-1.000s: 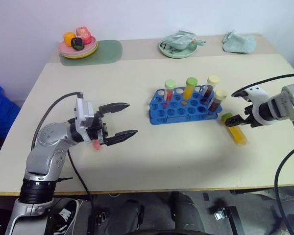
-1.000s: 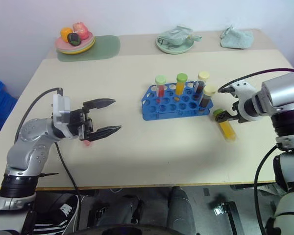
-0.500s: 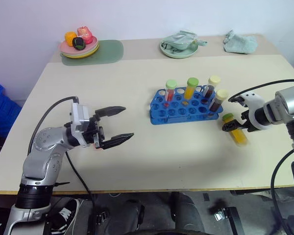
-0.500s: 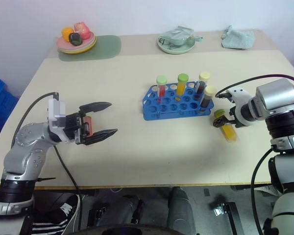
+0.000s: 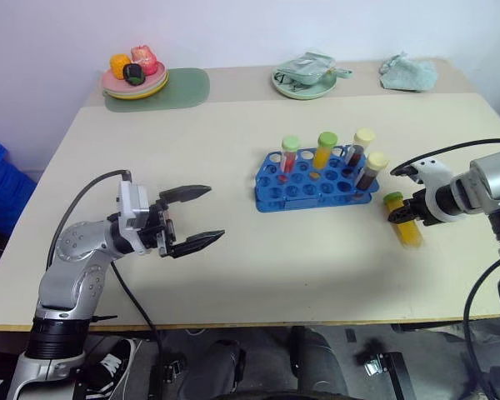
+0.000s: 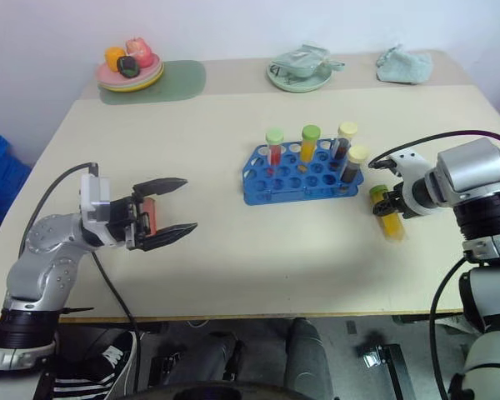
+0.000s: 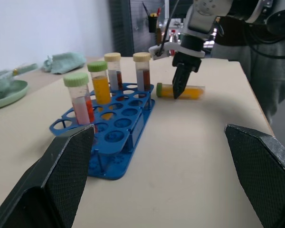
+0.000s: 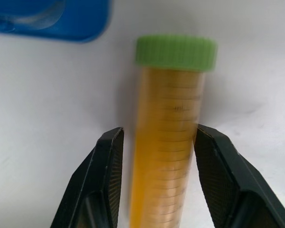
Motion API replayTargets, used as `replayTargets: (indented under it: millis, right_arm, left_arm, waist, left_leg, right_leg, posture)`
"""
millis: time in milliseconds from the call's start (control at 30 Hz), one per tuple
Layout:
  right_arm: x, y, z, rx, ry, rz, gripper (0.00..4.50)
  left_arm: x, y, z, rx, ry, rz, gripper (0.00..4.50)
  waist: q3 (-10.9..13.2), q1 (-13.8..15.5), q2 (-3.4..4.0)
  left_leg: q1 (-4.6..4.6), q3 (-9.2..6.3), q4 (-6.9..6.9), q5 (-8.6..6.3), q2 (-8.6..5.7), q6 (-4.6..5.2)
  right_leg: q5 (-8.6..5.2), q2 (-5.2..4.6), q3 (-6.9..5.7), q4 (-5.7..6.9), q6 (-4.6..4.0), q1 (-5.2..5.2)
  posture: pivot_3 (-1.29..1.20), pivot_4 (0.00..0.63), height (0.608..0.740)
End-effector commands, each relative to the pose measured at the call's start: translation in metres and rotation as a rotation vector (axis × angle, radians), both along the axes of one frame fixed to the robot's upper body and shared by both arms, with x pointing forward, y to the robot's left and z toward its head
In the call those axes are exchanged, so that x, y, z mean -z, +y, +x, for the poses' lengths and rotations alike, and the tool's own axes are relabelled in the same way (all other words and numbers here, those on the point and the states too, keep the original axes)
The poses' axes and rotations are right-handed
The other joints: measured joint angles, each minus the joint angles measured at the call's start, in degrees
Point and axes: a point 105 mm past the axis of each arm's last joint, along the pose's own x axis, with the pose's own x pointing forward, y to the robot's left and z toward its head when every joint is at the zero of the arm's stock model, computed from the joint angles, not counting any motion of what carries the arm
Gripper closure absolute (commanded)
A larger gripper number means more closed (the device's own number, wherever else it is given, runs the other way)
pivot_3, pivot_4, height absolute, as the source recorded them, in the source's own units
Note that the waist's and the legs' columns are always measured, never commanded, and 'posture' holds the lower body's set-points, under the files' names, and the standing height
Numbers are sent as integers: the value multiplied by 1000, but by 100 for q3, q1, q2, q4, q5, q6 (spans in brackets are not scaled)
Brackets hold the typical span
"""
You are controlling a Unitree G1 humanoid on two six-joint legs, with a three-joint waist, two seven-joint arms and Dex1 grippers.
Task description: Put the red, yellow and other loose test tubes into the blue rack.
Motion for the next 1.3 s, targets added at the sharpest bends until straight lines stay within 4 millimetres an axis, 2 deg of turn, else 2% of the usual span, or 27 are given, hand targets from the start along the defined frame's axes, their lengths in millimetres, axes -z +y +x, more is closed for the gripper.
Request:
replayTargets:
  millis: [33, 333, 533, 633, 667, 700, 867, 933, 1033, 1133, 1200, 1300]
  right_arm:
    - [-18, -12, 1, 47, -70, 17, 2244]
    - [-15, 1, 3, 48, -65, 25, 2244]
    - [-8, -3, 5, 48, -71, -18, 2244]
    - [-5, -4, 4, 35, -70, -32, 3045]
    - [-4, -3, 4, 33, -68, -34, 3509]
    - [-4, -3, 4, 26, -67, -41, 3735]
    - [-8, 1, 3, 0, -75, -32, 3745]
    - [-11, 4, -5, -41, -51, -1, 3745]
    - [-16, 13, -40, -171, 54, 98, 3745]
    - [-22, 16, -63, -349, 79, 83, 3745]
    - [-30, 27, -69, -381, 66, 174, 3745]
    - [-47, 61, -78, -607, -49, 289, 3745]
  left_arm:
    - [-7, 4, 0, -9, -44, -2, 0]
    - [-9, 3, 7, 15, -54, 3, 0]
    - [-10, 3, 5, 16, -53, 5, 0]
    - [-10, 4, 4, 13, -53, 6, 0]
    - [-10, 4, 4, 12, -53, 7, 0]
    - [-10, 4, 4, 11, -54, 7, 0]
    - [-10, 4, 3, 8, -54, 8, 0]
    - [-10, 4, 2, 8, -55, 9, 0]
    - [-12, 4, 3, 7, -59, 11, 0]
    - [-13, 4, 3, 8, -59, 14, 0]
    - [-13, 4, 4, 9, -59, 14, 0]
    - [-17, 2, 7, 14, -66, 9, 0]
  waist:
    - [0, -18, 0]
    - [-1, -25, 1]
    - [-1, -19, 1]
    - [-1, -21, 1]
    - [-1, -19, 0]
    - [-1, -20, 0]
    - [-2, -24, -1]
    - [-1, -16, 0]
    - [0, 30, 3]
    - [0, 1, 3]
    - [-1, -45, 0]
    - [-1, -60, 2]
  left_leg:
    - [0, 2, 0, 0, 0, 0]
    - [2, 4, 1, 0, 3, 0]
    - [2, 4, 1, 0, 2, 0]
    - [3, 5, 1, 0, 2, 0]
    - [3, 4, 1, 0, 2, 0]
    - [4, 4, 1, 0, 2, 0]
    - [4, 4, 1, 0, 2, 0]
    - [3, 4, 1, 0, 2, 0]
    - [-5, -2, 0, 0, 1, 0]
    - [-5, -1, 0, -2, 0, 2]
    - [4, 6, -1, -3, 2, 4]
    - [15, 26, -1, -5, 14, 0]
  right_leg:
    - [0, 0, 0, 0, 0, 0]
    - [2, 1, 1, 1, -1, -1]
    - [3, 1, 1, 0, -1, 0]
    - [3, 1, 1, 0, -1, -1]
    - [3, 1, 1, 0, -1, 0]
    - [3, 1, 1, 0, -1, 1]
    - [3, 1, 1, 0, -1, 1]
    - [3, 1, 1, 0, -1, 0]
    - [3, 0, -1, 1, -1, -5]
    - [3, 0, -4, 0, 0, -2]
    - [4, 0, -4, -5, 2, 4]
    - [8, 3, -1, 0, 1, 4]
  posture:
    - [0, 150, 740]
    - [0, 150, 740]
    - [0, 150, 740]
    - [0, 150, 740]
    - [0, 150, 740]
    - [0, 150, 740]
    - [0, 150, 740]
    - [0, 150, 740]
    - [0, 150, 740]
    - [0, 150, 740]
    - [0, 150, 740]
    - [0, 150, 740]
